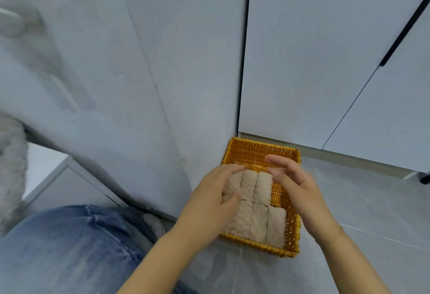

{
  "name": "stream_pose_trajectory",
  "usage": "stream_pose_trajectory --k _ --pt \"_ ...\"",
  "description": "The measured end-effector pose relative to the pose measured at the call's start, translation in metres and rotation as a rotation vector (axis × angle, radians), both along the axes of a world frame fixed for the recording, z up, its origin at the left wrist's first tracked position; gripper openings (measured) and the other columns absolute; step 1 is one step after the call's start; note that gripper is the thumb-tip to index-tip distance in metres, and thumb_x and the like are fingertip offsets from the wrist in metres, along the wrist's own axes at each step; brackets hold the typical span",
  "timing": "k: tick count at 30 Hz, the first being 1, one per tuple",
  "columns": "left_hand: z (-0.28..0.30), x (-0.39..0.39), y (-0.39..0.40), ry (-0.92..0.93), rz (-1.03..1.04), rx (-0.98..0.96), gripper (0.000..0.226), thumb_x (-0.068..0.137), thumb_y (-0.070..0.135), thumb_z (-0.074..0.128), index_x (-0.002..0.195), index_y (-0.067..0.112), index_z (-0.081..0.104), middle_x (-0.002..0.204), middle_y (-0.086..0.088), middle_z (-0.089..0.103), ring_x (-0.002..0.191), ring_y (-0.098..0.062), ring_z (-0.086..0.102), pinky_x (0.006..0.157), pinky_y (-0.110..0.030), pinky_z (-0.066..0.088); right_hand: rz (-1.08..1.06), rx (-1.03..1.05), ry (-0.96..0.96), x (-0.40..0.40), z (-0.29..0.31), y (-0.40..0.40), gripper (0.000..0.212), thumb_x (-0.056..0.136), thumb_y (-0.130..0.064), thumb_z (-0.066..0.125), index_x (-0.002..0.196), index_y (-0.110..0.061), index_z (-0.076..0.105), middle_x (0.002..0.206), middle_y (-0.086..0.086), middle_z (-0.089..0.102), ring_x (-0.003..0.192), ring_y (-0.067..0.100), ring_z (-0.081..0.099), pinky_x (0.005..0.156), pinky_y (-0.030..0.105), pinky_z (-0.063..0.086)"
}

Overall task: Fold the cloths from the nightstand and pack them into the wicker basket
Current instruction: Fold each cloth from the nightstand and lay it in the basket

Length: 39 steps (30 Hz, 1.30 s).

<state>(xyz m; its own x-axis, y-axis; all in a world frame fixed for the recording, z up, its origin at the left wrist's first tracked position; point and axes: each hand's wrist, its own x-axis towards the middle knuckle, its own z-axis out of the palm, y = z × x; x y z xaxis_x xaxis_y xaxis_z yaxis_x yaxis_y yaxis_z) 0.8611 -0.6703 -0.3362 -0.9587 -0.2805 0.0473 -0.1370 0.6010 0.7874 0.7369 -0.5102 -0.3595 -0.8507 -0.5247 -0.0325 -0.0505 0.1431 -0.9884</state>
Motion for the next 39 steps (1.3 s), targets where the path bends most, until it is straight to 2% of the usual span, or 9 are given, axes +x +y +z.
stream_pose_trajectory --k 3,8,13,16,20,26,32,36,39 --pt "0.027 0.030 -0.012 0.063 0.042 -0.003 0.040 0.098 0.025 0.051 0.132 0.045 0.044 0.127 0.036 0.044 0.121 0.020 0.036 0.094 0.004 0.025 0.097 -0.006 0.071 0.025 0.029 -0.012 0.027 0.096 -0.019 0.057 0.118 -0.032 0.065 0.110 -0.019 0.068 0.107 -0.003 0.061 0.088 0.017 0.047" --pt "0.061 0.085 -0.039 0.179 0.210 -0.008 0.042 0.097 0.029 0.052 0.133 0.049 0.041 0.128 0.037 0.044 0.120 0.022 0.036 0.097 -0.001 0.031 0.346 0.081 0.243 0.060 0.078 -0.043 0.031 0.094 -0.023 0.058 0.118 -0.041 0.063 0.110 -0.016 0.067 0.110 0.001 0.059 0.094 0.025 0.048" --pt "0.082 0.144 -0.075 0.310 0.391 -0.003 0.043 0.095 0.022 0.057 0.131 0.042 0.048 0.131 0.032 0.049 0.123 0.012 0.043 0.102 -0.014 0.038 0.561 0.059 0.319 0.098 0.116 -0.097 0.030 0.096 -0.024 0.056 0.118 -0.042 0.063 0.110 -0.019 0.066 0.110 -0.002 0.058 0.091 0.013 0.046" --pt "0.090 0.176 -0.096 0.351 0.489 -0.027 0.043 0.095 0.023 0.057 0.129 0.046 0.047 0.130 0.037 0.046 0.125 0.013 0.040 0.099 -0.007 0.035 0.683 0.040 0.372 0.120 0.127 -0.140 0.030 0.096 -0.019 0.056 0.119 -0.038 0.063 0.113 -0.018 0.064 0.114 0.000 0.056 0.094 0.015 0.045" --pt "0.096 0.224 -0.128 0.377 0.623 -0.055 0.043 0.095 0.016 0.059 0.128 0.041 0.052 0.131 0.031 0.050 0.127 0.010 0.042 0.104 -0.012 0.035 0.825 -0.022 0.451 0.152 0.140 -0.206 0.032 0.096 -0.011 0.057 0.119 -0.033 0.063 0.115 -0.020 0.063 0.114 0.000 0.057 0.092 0.013 0.045" --pt "0.104 0.281 -0.179 0.367 0.824 -0.107 0.038 0.095 0.022 0.058 0.121 0.049 0.052 0.122 0.042 0.048 0.117 0.020 0.042 0.092 0.002 0.033 0.938 -0.160 0.373 0.202 0.150 -0.306 0.026 0.096 -0.015 0.058 0.112 -0.033 0.067 0.110 -0.015 0.067 0.106 -0.002 0.060 0.087 0.012 0.048" --pt "0.112 0.305 -0.234 0.281 0.989 -0.313 0.031 0.093 0.029 0.061 0.123 0.039 0.057 0.123 0.032 0.051 0.115 0.019 0.041 0.089 0.006 0.026 0.922 -0.264 0.332 0.237 0.148 -0.401 0.025 0.095 -0.013 0.057 0.111 -0.030 0.067 0.109 -0.016 0.064 0.100 -0.003 0.059 0.081 0.016 0.049" --pt "0.108 0.314 -0.278 0.071 1.025 -0.566 0.039 0.091 0.045 0.057 0.129 0.036 0.056 0.130 0.026 0.044 0.119 0.007 0.039 0.096 -0.003 0.024 0.874 -0.277 0.230 0.242 0.129 -0.429 0.023 0.095 -0.015 0.058 0.112 -0.029 0.066 0.111 -0.016 0.063 0.099 -0.006 0.058 0.083 0.017 0.050" --pt "0.100 0.311 -0.300 -0.041 1.021 -0.621 0.042 0.088 0.046 0.061 0.127 0.032 0.059 0.124 0.023 0.048 0.114 0.000 0.043 0.095 -0.018 0.033 0.887 -0.254 0.187 0.235 0.117 -0.434 0.023 0.094 -0.016 0.059 0.110 -0.031 0.066 0.109 -0.011 0.062 0.095 -0.004 0.059 0.083 0.018 0.051"
